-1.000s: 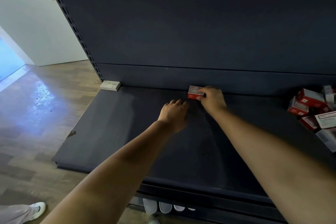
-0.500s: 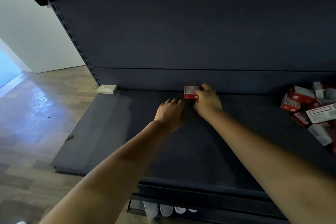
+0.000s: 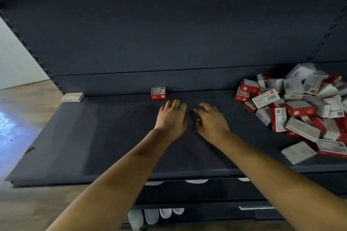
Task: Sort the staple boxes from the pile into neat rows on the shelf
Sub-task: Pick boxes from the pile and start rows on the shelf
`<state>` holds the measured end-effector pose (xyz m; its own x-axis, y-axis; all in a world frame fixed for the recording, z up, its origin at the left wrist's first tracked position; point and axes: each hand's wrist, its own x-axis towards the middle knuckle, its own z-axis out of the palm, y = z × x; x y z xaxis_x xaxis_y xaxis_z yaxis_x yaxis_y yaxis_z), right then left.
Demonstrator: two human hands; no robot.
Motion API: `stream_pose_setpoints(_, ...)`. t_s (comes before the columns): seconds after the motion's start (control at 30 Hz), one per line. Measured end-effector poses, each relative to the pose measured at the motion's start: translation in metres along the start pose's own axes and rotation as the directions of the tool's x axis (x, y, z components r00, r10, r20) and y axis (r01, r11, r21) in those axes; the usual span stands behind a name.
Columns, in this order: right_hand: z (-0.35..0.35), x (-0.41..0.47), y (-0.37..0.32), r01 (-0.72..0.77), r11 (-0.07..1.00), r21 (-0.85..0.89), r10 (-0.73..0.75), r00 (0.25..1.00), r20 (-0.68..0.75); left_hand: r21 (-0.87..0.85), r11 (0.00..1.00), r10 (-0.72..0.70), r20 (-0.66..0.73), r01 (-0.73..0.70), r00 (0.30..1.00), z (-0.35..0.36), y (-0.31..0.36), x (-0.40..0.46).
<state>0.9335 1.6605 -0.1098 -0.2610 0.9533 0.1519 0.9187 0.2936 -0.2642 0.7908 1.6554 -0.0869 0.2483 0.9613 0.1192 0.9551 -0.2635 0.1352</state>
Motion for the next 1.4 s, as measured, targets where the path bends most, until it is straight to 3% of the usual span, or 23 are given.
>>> stream_pose_setpoints(0.17, -0.011, -0.034, 0.035, -0.032, 0.999, 0.018, 0.033, 0.997, -0.065, -0.040, 0.998, 0.046, -0.018, -0.047, 0.999, 0.007, 0.043, -0.013)
stream_pose_setpoints(0.47, -0.024, -0.083, 0.101, 0.056, 0.998, 0.026, -0.047, 0.964, -0.262, -0.077, 0.990, 0.117, -0.007, -0.117, 0.993, 0.020, 0.120, -0.026)
stream_pose_setpoints(0.7, -0.056, -0.096, 0.156, 0.060, 0.998, -0.037, -0.068, 0.958, -0.279, -0.087, 0.979, 0.186, 0.012, -0.184, 0.982, 0.028, 0.174, -0.013)
stream_pose_setpoints(0.9, -0.088, -0.059, 0.178, 0.148, 0.973, -0.177, -0.174, 0.974, -0.141, -0.016, 0.979, 0.203, 0.016, -0.203, 0.979, 0.024, 0.197, 0.026)
stream_pose_setpoints(1.1, -0.096, -0.043, 0.181, 0.102, 0.969, -0.227, -0.067, 0.986, 0.155, 0.014, 0.984, 0.178, 0.050, -0.179, 0.983, 0.027, 0.197, 0.044)
stream_pose_setpoints(1.4, -0.102, -0.044, 0.185, 0.117, 0.980, -0.159, -0.093, 0.983, 0.156, -0.014, 0.983, 0.182, 0.019, -0.182, 0.983, 0.034, 0.188, 0.042)
